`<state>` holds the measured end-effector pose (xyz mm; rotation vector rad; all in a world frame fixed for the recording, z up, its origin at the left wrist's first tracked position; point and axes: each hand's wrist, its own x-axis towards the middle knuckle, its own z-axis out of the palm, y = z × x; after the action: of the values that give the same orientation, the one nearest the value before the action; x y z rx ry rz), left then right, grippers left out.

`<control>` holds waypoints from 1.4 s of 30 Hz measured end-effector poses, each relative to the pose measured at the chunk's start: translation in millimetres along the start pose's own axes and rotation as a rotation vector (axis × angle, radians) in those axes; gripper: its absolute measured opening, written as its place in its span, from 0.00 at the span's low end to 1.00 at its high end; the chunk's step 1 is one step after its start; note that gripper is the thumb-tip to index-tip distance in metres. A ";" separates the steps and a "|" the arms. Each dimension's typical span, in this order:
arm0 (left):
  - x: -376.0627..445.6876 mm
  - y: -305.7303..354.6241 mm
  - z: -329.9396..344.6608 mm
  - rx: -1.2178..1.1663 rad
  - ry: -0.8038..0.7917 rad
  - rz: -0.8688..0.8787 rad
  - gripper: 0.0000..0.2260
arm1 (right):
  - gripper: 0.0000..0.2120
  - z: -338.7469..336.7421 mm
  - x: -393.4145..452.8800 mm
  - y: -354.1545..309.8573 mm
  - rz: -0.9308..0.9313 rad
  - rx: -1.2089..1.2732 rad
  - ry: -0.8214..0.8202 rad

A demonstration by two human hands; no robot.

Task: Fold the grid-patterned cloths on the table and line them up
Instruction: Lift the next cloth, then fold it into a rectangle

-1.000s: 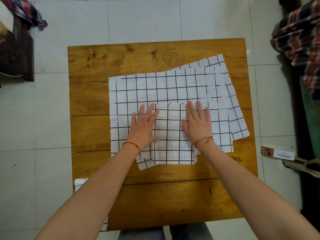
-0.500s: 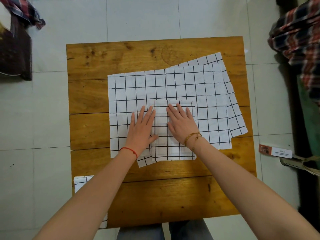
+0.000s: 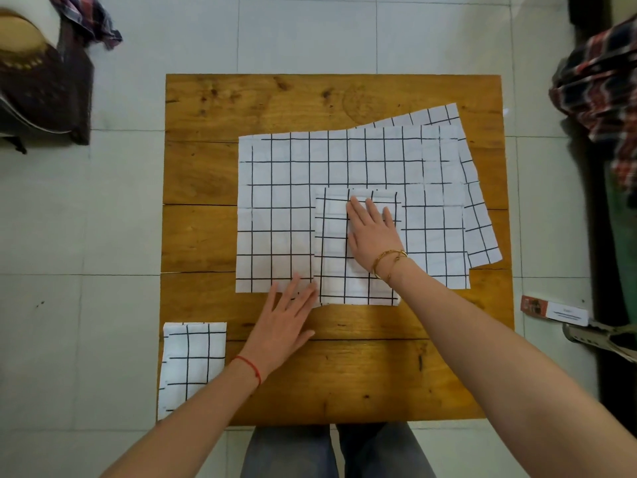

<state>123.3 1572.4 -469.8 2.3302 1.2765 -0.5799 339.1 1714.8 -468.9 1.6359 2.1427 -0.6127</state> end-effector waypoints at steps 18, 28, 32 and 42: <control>89.8 9.1 -73.8 -1.088 0.352 -0.727 0.14 | 0.12 16.0 -42.1 52.6 0.693 0.888 0.340; 101.1 1.9 -82.8 -1.172 0.231 -0.752 0.17 | 0.06 7.9 -28.3 50.0 0.727 1.126 0.106; 99.2 -7.8 -79.8 -1.257 0.221 -0.699 0.19 | 0.06 9.6 -30.8 50.4 0.651 1.210 0.169; 85.8 -22.6 -86.5 -1.480 0.188 -0.609 0.24 | 0.18 4.7 -35.9 48.0 0.550 1.498 -0.038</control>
<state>159.7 1688.9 -448.5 0.7727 1.6248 0.4006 394.7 1694.4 -459.0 2.5759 0.8584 -2.2566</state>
